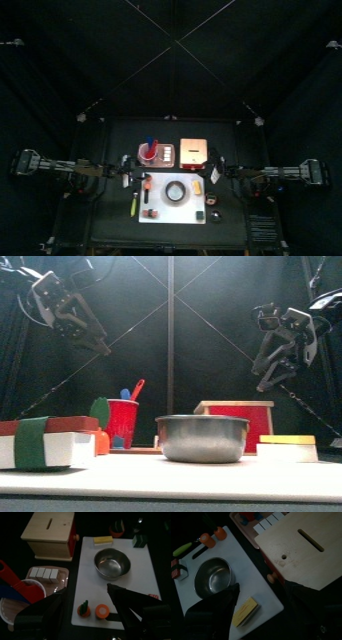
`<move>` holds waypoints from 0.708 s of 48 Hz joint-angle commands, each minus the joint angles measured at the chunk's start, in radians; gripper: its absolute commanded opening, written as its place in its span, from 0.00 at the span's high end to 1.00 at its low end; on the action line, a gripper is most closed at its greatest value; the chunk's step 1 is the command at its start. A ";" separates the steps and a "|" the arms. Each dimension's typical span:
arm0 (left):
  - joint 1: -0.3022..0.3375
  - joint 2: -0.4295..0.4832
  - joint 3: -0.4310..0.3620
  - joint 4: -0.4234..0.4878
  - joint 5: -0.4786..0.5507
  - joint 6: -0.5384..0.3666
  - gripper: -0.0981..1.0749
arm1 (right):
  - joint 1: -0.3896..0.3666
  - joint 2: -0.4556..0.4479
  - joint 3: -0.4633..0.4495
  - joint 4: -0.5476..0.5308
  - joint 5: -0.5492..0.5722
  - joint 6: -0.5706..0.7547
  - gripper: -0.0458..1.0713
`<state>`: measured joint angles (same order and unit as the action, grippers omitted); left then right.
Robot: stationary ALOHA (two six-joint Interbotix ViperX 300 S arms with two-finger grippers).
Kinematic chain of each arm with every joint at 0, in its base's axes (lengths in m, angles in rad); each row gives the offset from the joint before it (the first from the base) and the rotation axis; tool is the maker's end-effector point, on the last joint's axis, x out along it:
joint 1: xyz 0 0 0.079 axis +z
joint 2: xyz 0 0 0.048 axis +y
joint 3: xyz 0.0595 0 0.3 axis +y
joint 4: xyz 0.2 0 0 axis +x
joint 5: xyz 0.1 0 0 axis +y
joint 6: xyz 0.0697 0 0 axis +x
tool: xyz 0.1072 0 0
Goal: Put bowl onto cutting board
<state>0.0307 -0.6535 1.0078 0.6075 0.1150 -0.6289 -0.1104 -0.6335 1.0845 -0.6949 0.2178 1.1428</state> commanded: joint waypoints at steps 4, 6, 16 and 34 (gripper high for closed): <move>0.049 -0.072 0.071 -0.044 -0.141 0.011 0.09 | 0.003 -0.006 -0.023 -0.003 -0.003 0.000 0.07; 0.055 -0.074 0.083 -0.058 -0.144 0.011 0.09 | 0.003 -0.006 -0.021 -0.005 -0.003 0.002 0.07; 0.066 -0.072 0.098 -0.075 -0.143 0.012 0.09 | 0.003 -0.005 -0.018 0.000 -0.003 0.002 0.07; 0.094 -0.072 0.110 -0.072 -0.140 0.012 0.09 | 0.009 0.005 -0.017 0.046 -0.005 0.003 0.07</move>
